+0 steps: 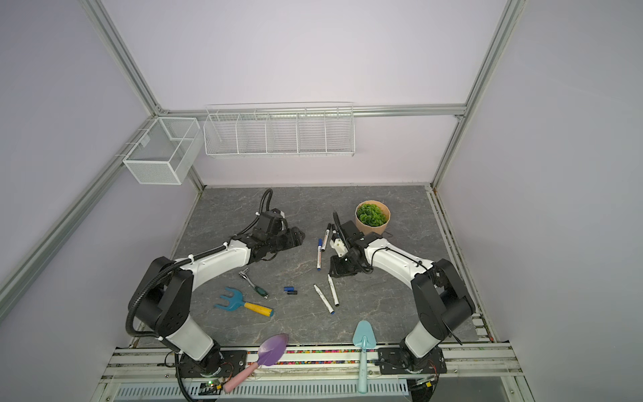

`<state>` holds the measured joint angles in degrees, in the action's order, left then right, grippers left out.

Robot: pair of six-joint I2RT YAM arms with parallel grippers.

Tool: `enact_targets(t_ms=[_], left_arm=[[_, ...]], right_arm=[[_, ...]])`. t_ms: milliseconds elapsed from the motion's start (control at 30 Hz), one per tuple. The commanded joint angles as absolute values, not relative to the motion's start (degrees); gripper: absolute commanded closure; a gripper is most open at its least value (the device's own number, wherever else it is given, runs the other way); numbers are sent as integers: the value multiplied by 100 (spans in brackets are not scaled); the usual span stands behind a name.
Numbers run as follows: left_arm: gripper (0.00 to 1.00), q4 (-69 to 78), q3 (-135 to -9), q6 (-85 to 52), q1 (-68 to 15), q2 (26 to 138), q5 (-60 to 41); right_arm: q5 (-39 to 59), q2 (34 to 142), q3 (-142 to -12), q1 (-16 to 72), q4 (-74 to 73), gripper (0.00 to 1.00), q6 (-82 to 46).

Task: Insert the pens into the pen caps
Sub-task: 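Grasp a black-tipped white marker from the table with the right gripper, then raise the black-tipped marker toward the left gripper while the left gripper closes on it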

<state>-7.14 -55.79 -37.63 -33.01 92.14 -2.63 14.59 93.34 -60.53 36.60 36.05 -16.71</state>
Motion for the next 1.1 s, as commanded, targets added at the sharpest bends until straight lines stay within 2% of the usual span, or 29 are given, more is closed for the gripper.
enact_targets(t_ms=[0,233,367,467,600,733,1067], left_arm=[[20,-757,-5156,-3630,-3305,8856,352],[20,-865,-4480,-3694,-3314,8133,719],[20,-625,-4178,-3593,-3349,7790,663],[20,-353,-4020,-3337,-3357,7640,219],[20,-91,-3969,-2950,-3401,7590,-668],[20,525,-3886,-2627,-3534,7485,-1692],[19,1067,-4341,-2263,-3820,7594,-3229]], right_arm=[[983,9690,-6153,3962,3841,61,-1259],[241,10546,-6560,4237,4073,65,-1190],[56,10667,-6604,4266,4001,81,-1199],[-3,10373,-6684,4190,3893,88,-1227],[540,9586,-6787,3776,3403,91,-1515],[1606,8876,-6572,3315,2279,91,-2028],[2667,8678,-6640,3168,1310,91,-2322]])
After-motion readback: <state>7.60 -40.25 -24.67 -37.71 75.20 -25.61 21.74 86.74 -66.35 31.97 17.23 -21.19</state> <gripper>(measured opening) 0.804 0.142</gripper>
